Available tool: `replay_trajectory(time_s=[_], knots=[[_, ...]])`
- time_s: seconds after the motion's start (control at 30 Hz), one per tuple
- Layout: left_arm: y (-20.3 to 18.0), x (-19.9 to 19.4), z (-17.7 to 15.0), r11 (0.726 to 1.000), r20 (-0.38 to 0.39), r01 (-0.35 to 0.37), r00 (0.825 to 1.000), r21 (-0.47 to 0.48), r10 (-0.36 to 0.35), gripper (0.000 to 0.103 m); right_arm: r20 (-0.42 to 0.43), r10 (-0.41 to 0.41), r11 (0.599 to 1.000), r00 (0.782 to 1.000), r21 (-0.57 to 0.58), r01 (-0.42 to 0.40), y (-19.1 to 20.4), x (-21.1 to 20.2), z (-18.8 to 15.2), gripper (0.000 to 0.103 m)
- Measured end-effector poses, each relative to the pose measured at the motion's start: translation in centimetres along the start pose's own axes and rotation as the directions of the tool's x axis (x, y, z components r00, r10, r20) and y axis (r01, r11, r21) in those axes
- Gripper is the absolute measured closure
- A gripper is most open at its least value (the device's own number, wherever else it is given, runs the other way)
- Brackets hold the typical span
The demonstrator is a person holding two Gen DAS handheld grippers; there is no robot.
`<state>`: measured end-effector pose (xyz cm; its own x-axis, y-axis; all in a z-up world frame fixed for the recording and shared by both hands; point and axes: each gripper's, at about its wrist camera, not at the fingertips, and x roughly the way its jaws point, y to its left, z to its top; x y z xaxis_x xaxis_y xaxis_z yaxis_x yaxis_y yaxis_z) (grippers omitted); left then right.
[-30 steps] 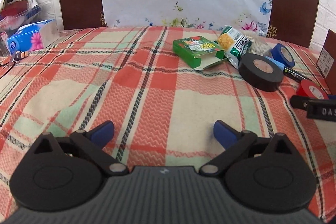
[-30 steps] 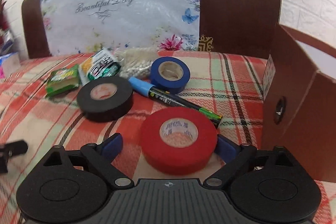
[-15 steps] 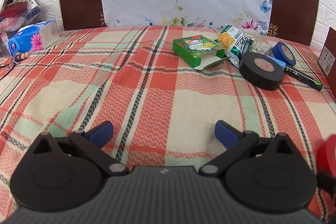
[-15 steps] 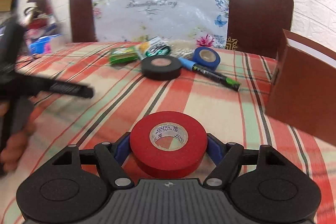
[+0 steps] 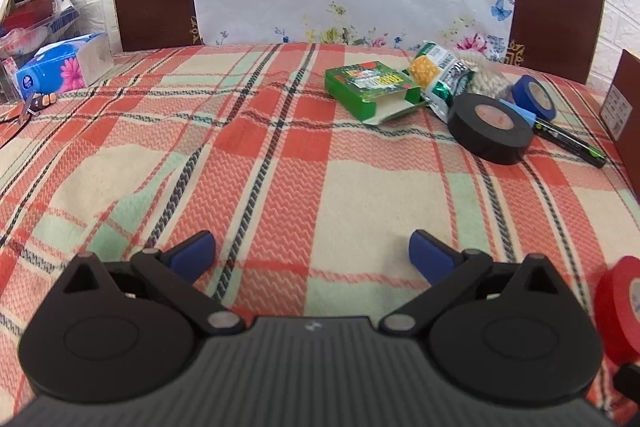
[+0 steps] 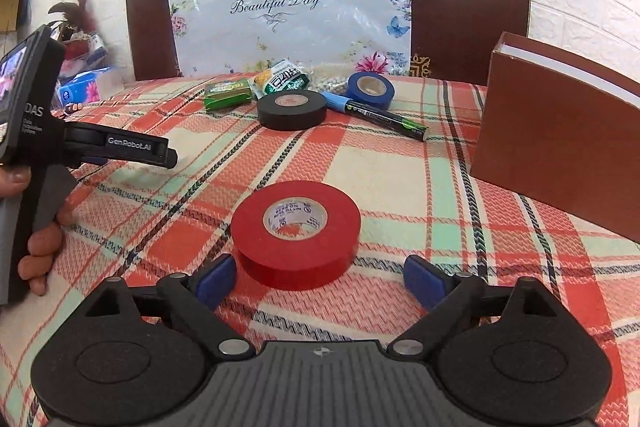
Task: Organize objects
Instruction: 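Move the right gripper to the red tape roll and grasp it, then carry the red tape roll with the right gripper into the brown box, release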
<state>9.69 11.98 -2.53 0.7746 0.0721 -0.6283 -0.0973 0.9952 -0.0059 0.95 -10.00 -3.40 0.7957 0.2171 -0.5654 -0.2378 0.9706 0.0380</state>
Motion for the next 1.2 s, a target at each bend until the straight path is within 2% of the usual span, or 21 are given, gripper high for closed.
replay_trajectory(time_s=[0.1, 0.17, 0.27, 0.37, 0.43, 0.5, 0.6, 0.7, 0.77, 0.9, 0.93, 1.0, 1.03, 1.13, 1.2], knots=[[-0.9, -1.6, -0.4, 0.993, -0.007, 0.116, 0.993, -0.027, -0.116, 0.005, -0.004, 0.0, 1.0, 1.0, 0.009, 0.0, -0.2, 0.1, 0.0, 0.008], [-2.3, -2.2, -0.3, 0.978, -0.024, 0.205, 0.978, -0.036, -0.206, 0.008, -0.017, 0.0, 1.0, 1.0, -0.011, 0.0, -0.1, 0.4, 0.1, 0.005], [-4.7, -2.6, 0.6, 0.936, -0.075, 0.35, 0.933, -0.039, -0.352, 0.019, -0.023, -0.003, 1.0, 1.0, -0.022, 0.003, -0.1, 0.4, 0.1, 0.004], [-7.0, -2.7, 1.2, 0.884, -0.127, 0.465, 0.876, -0.041, -0.466, 0.034, -0.033, -0.003, 0.999, 0.999, -0.035, 0.002, -0.6, 0.2, 0.0, 0.002], [-8.2, -2.8, 1.0, 0.866, -0.151, 0.499, 0.854, -0.038, -0.499, 0.036, -0.041, 0.007, 0.999, 0.999, -0.042, -0.009, -1.0, -0.1, 0.0, 0.002], [-9.0, -3.0, 0.7, 0.855, -0.168, 0.518, 0.84, -0.028, -0.515, 0.036, -0.04, 0.017, 0.999, 0.999, -0.041, -0.018, -1.5, -0.4, -0.2, 0.002], [-9.3, -3.0, 0.6, 0.858, -0.194, 0.513, 0.839, -0.029, -0.508, 0.036, -0.038, 0.022, 0.999, 0.999, -0.046, -0.024, -1.8, -0.7, -0.4, 0.002], [-8.8, -3.2, 0.9, 0.852, -0.213, 0.522, 0.828, -0.048, -0.519, 0.036, -0.031, 0.027, 0.999, 0.999, -0.043, -0.028, -1.9, -0.7, -0.4, 0.003], [-8.5, -3.5, 0.9, 0.851, -0.219, 0.524, 0.826, -0.044, -0.52, 0.036, -0.021, 0.031, 0.999, 0.999, -0.04, -0.032, -2.0, -0.6, -0.2, 0.01], [-9.3, -3.0, 1.1, 0.833, -0.242, 0.55, 0.802, -0.06, -0.546, 0.036, -0.017, 0.055, 0.996, 0.998, -0.065, -0.056, -1.9, -0.2, 0.3, 0.018], [-9.7, -2.8, 1.1, 0.838, -0.249, 0.544, 0.806, -0.043, -0.536, 0.036, -0.016, 0.055, 0.995, 0.998, -0.077, -0.057, -1.6, -0.2, 0.3, 0.02], [-10.7, -2.3, 0.8, 0.858, -0.284, 0.513, 0.822, -0.006, -0.493, 0.05, -0.014, 0.066, 0.992, 0.998, -0.106, -0.067, -1.0, 0.0, 0.4, 0.027], [-10.9, -2.3, 0.8, 0.863, -0.28, 0.506, 0.829, 0.005, -0.484, 0.05, -0.012, 0.072, 0.99, 0.997, -0.119, -0.073, -0.8, 0.2, 0.5, 0.029], [-10.8, -2.2, 0.8, 0.866, -0.284, 0.5, 0.831, 0.01, -0.477, 0.058, -0.011, 0.087, 0.988, 0.996, -0.128, -0.087, -0.4, 0.9, 1.0, 0.029], [-10.6, -2.0, 0.7, 0.875, -0.285, 0.483, 0.842, 0.02, -0.458, 0.07, -0.003, 0.085, 0.987, 0.996, -0.14, -0.085, 0.0, 1.2, 1.4, 0.031]])
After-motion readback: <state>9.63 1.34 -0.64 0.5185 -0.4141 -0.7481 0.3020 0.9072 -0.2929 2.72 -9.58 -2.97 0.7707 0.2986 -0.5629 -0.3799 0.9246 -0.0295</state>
